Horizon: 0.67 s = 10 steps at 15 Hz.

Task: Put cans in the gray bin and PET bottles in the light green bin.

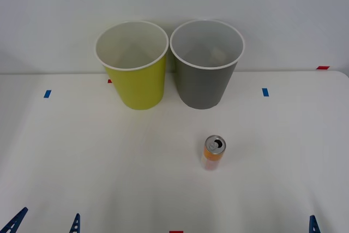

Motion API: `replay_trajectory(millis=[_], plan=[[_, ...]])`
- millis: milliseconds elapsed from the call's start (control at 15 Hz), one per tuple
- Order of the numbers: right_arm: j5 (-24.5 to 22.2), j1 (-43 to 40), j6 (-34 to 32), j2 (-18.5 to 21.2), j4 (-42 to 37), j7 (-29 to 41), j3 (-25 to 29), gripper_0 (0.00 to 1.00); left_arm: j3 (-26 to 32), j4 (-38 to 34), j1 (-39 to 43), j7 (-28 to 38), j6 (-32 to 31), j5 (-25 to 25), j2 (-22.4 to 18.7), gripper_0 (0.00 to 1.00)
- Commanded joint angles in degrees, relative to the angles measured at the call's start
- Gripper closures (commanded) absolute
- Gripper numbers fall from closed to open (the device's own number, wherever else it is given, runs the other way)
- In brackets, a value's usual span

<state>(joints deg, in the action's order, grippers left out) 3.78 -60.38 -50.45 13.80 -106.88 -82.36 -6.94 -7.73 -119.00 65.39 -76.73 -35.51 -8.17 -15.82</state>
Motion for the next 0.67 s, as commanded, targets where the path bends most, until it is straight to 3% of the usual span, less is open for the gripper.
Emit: replay_trajectory(millis=[67, 667], plan=[[0.0, 0.0, 0.0, 0.0, 0.0, 0.0, 0.0, 0.22, 0.0, 0.0, 0.0, 0.0, 0.0, 0.0, 0.0, 0.0], [0.0, 0.0, 0.0, 0.0, 0.0, 0.0, 0.0, 0.21, 0.0, 0.0, 0.0, 0.0, 0.0, 0.0, 0.0, 0.0]])
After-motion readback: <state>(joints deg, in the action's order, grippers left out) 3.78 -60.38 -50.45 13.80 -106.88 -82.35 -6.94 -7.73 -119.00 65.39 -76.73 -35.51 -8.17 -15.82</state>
